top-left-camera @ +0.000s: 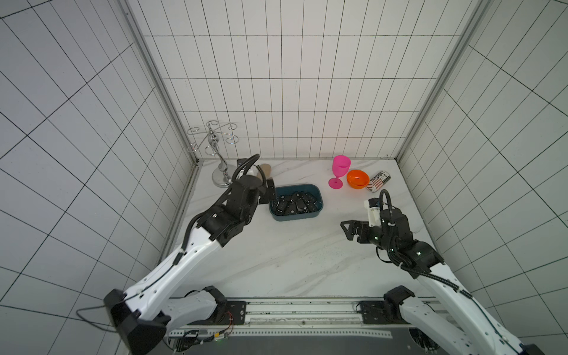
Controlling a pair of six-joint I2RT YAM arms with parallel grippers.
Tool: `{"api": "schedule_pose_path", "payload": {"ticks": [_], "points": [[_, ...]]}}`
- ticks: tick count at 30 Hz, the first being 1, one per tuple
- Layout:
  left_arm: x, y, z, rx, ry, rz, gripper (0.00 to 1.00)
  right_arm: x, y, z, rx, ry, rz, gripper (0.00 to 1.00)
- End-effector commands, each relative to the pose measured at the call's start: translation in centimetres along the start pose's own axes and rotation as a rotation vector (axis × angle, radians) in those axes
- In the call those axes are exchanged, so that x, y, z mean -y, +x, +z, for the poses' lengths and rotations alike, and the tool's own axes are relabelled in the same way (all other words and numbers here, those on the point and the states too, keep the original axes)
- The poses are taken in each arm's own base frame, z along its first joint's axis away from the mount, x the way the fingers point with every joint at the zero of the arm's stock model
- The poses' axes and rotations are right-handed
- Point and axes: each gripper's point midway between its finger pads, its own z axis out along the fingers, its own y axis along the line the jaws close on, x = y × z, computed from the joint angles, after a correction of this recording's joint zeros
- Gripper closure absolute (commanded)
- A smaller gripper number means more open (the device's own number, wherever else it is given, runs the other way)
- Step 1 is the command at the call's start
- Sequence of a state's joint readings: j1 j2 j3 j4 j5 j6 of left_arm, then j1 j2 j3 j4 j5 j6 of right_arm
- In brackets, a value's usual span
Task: Place the car key into the storage box
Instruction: Reset both arms
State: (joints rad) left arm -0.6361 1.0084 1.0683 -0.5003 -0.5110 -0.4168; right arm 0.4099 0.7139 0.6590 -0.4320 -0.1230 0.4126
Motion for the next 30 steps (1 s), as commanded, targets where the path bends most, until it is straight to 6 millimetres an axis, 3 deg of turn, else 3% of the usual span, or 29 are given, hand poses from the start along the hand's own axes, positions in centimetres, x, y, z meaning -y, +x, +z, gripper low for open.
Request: {"api": "schedule_pose_path", "payload": {"ticks": [1, 5, 7, 9, 14, 18, 22, 26, 30], "points": [[-3.6, 0.3, -0.8, 0.167, -0.039, 0.014, 0.02, 2.7, -1.6, -0.4, 0.15, 0.121, -0.075, 0.02], [-8.2, 1.6, -2.4, 0.37, -0.141, 0.013, 0.02, 5.1, -3.7, -1.0, 0.327, 0.257, -0.177, 0.01], [-10.9, 2.6, -3.2, 0.405, -0.245, -0.026, 0.02, 6.3, -4.5, -1.4, 0.377, 0.332, -0.212, 0.01], [-12.3, 3.4, -3.5, 0.413, -0.308, -0.025, 0.01, 7.3, -5.3, -1.6, 0.392, 0.404, -0.231, 0.01], [-12.4, 5.7, 0.0, 0.392, -0.278, 0.136, 0.01, 10.6, -7.3, -3.7, 0.617, 0.579, -0.163, 0.01], [-16.7, 8.4, 3.0, 0.3, -0.314, 0.018, 0.01, 12.6, -7.3, -4.8, 0.741, 0.618, -0.128, 0.01], [-18.7, 9.2, 4.2, 0.321, -0.308, -0.005, 0.01, 14.3, -6.7, -4.2, 0.742, 0.586, -0.114, 0.02], [-21.3, 10.7, 6.6, 0.265, -0.383, 0.004, 0.01, 16.5, -6.1, -2.9, 0.716, 0.58, -0.073, 0.01], [-21.2, 10.5, 9.6, 0.212, -0.324, 0.004, 0.01, 18.7, -5.1, -0.1, 0.669, 0.579, -0.059, 0.01]]}}
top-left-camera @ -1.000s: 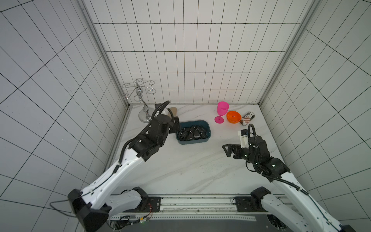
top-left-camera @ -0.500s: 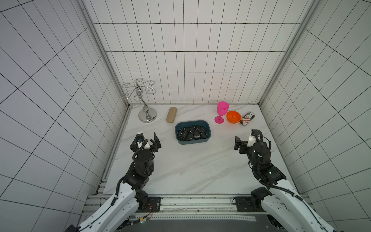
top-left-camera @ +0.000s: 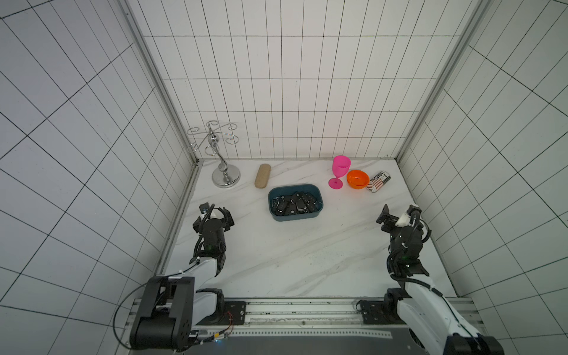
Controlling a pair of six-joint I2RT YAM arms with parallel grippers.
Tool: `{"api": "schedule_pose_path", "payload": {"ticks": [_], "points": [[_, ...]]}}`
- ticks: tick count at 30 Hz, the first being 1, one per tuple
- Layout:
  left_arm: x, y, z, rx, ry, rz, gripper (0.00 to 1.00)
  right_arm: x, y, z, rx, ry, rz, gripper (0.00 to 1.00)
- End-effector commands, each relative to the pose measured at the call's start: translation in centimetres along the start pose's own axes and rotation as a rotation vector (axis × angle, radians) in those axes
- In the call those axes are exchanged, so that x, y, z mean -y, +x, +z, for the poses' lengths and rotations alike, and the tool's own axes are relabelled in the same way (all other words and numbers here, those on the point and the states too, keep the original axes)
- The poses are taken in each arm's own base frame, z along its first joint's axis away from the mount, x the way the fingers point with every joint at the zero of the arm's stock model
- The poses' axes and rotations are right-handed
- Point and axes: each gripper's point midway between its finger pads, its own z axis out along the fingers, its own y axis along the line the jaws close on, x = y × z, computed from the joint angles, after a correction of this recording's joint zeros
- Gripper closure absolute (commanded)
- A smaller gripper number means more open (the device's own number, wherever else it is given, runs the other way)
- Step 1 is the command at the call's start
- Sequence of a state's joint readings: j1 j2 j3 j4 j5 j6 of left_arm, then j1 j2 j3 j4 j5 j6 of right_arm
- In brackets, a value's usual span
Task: Place the car key into the storage box
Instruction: Reset both arms
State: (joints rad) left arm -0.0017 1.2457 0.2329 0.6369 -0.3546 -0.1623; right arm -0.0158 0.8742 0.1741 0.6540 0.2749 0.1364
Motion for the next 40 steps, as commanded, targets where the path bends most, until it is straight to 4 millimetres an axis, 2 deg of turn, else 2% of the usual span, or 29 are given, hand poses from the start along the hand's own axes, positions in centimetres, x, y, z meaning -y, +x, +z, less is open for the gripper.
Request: {"api": "schedule_pose_path", "payload": {"ticks": [1, 3, 5, 7, 9, 10, 11, 12, 13, 14, 15, 16, 17, 19, 21, 24, 40], "points": [[2.6, -4.3, 2.1, 0.073, 0.096, -0.042, 0.01, -0.8, 1.2, 1.3, 0.03, -0.062, 0.039, 0.01], [4.0, -4.0, 3.5, 0.037, 0.158, -0.013, 0.01, -1.5, 3.1, 2.7, -0.005, -0.089, 0.0, 0.01], [4.8, -2.5, 4.8, 0.033, 0.204, 0.011, 0.01, -2.9, 5.0, 4.0, -0.028, -0.154, -0.054, 0.01], [5.9, -2.0, 5.5, 0.061, 0.258, 0.043, 0.01, -4.8, 5.8, 5.7, -0.021, -0.235, -0.083, 0.01], [5.3, -1.7, 5.6, 0.027, 0.225, 0.029, 0.01, -4.1, 7.2, 6.4, -0.19, -0.19, -0.096, 0.01], [5.4, -1.6, 5.8, -0.001, 0.224, 0.038, 0.02, -5.1, 7.2, 7.3, -0.235, -0.231, -0.122, 0.01], [5.4, -1.4, 5.7, -0.026, 0.221, 0.04, 0.02, -6.9, 7.4, 8.5, -0.226, -0.307, -0.134, 0.01], [5.5, -1.4, 5.8, -0.018, 0.223, 0.039, 0.02, -6.2, 8.1, 8.2, -0.302, -0.292, -0.131, 0.02], [5.4, -1.5, 5.7, -0.006, 0.226, 0.039, 0.01, -5.9, 7.6, 8.4, -0.297, -0.267, -0.131, 0.01], [5.5, -1.5, 5.7, 0.0, 0.229, 0.04, 0.01, -6.2, 7.3, 8.7, -0.232, -0.279, -0.119, 0.01], [5.5, -1.5, 5.7, -0.001, 0.23, 0.042, 0.01, -6.0, 8.1, 8.5, -0.292, -0.273, -0.131, 0.01], [5.5, -1.4, 5.7, -0.005, 0.232, 0.042, 0.01, -6.0, 7.9, 8.4, -0.312, -0.269, -0.136, 0.02], [5.6, -1.4, 5.7, -0.011, 0.233, 0.045, 0.02, -6.1, 7.4, 8.6, -0.248, -0.277, -0.124, 0.01], [5.6, -1.4, 5.7, -0.016, 0.231, 0.046, 0.02, -6.0, 7.9, 8.2, -0.297, -0.273, -0.133, 0.02], [5.5, -1.4, 5.6, -0.011, 0.233, 0.047, 0.02, -6.0, 7.3, 8.3, -0.237, -0.276, -0.122, 0.01], [5.6, -1.6, 5.6, -0.007, 0.232, 0.046, 0.02, -6.3, 7.4, 7.6, -0.24, -0.287, -0.141, 0.02], [5.4, -1.4, 5.6, -0.013, 0.226, 0.043, 0.02, -6.6, 7.8, 8.4, -0.28, -0.296, -0.146, 0.01]]}}
